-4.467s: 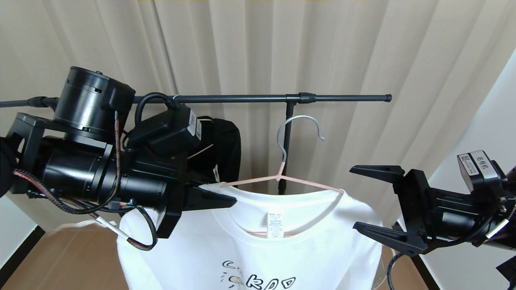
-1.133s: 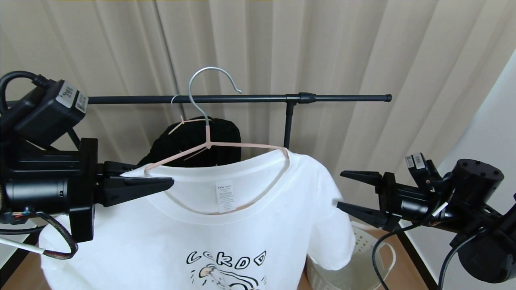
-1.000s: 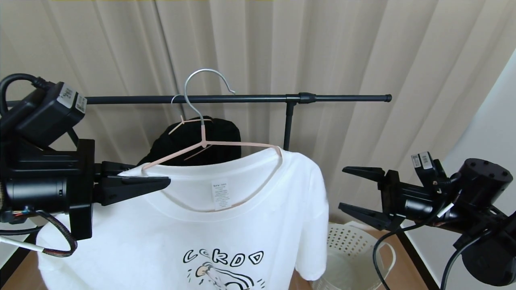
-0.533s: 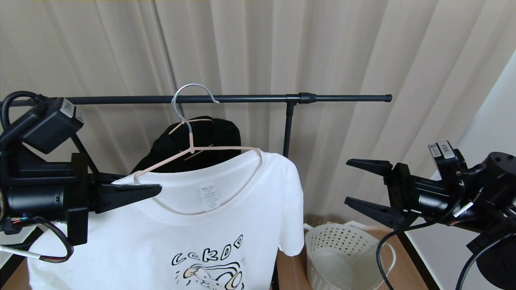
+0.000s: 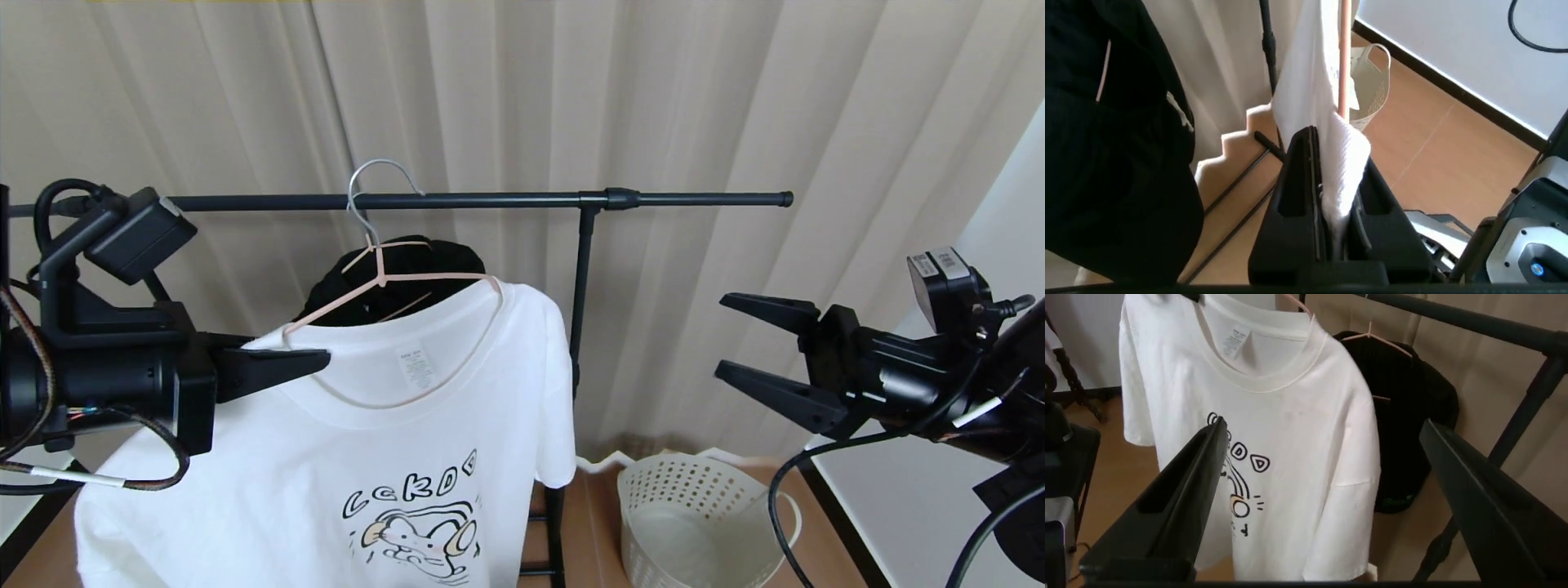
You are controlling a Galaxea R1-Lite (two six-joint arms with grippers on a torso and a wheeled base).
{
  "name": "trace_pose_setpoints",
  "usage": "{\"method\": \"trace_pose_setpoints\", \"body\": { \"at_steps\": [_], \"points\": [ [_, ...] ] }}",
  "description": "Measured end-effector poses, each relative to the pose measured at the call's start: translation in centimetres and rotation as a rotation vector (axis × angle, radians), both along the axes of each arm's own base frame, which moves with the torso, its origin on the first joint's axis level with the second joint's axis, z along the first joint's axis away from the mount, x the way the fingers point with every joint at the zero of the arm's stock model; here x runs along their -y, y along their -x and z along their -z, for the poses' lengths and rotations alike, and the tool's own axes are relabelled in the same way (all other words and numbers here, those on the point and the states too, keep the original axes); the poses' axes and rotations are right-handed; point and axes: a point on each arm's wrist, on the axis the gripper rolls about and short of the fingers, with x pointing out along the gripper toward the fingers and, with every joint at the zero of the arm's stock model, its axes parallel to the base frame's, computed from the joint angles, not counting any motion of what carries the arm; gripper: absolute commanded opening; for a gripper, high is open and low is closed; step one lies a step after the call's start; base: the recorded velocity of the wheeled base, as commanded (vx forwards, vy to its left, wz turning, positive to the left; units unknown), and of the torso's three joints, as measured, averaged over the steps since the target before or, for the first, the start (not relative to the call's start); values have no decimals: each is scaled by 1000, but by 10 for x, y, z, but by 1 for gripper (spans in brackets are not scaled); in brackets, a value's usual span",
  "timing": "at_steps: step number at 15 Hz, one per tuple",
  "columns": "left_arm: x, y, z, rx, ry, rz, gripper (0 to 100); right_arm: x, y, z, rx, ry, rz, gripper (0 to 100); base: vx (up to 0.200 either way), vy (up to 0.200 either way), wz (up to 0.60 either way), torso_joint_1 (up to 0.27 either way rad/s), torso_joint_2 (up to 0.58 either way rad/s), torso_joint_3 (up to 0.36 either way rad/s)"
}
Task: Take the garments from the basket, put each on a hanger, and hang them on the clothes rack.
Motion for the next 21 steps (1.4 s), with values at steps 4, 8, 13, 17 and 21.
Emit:
{"method": "trace_pose_setpoints", "body": {
  "at_steps": [4, 8, 13, 17, 21],
  "points": [
    [9, -19, 3, -19, 40, -98, 0, -1, -3, -8, -28, -31, 1, 100, 0, 0, 0, 0, 0, 0],
    [20, -43, 7, -41, 83, -169, 0, -1, -11, -9, -56, -47, 79, 100, 0, 0, 0, 0, 0, 0],
    [30, -68, 15, -79, 89, -228, 0, -2, -15, -12, -75, -44, 83, 100, 0, 0, 0, 0, 0, 0],
    [37, -87, 16, -85, 84, -297, 0, -2, -17, -11, -74, -41, 85, 100, 0, 0, 0, 0, 0, 0],
    [46, -107, 17, -88, 89, -318, 0, -3, -19, -8, -82, -37, 85, 100, 0, 0, 0, 0, 0, 0]
  ]
}}
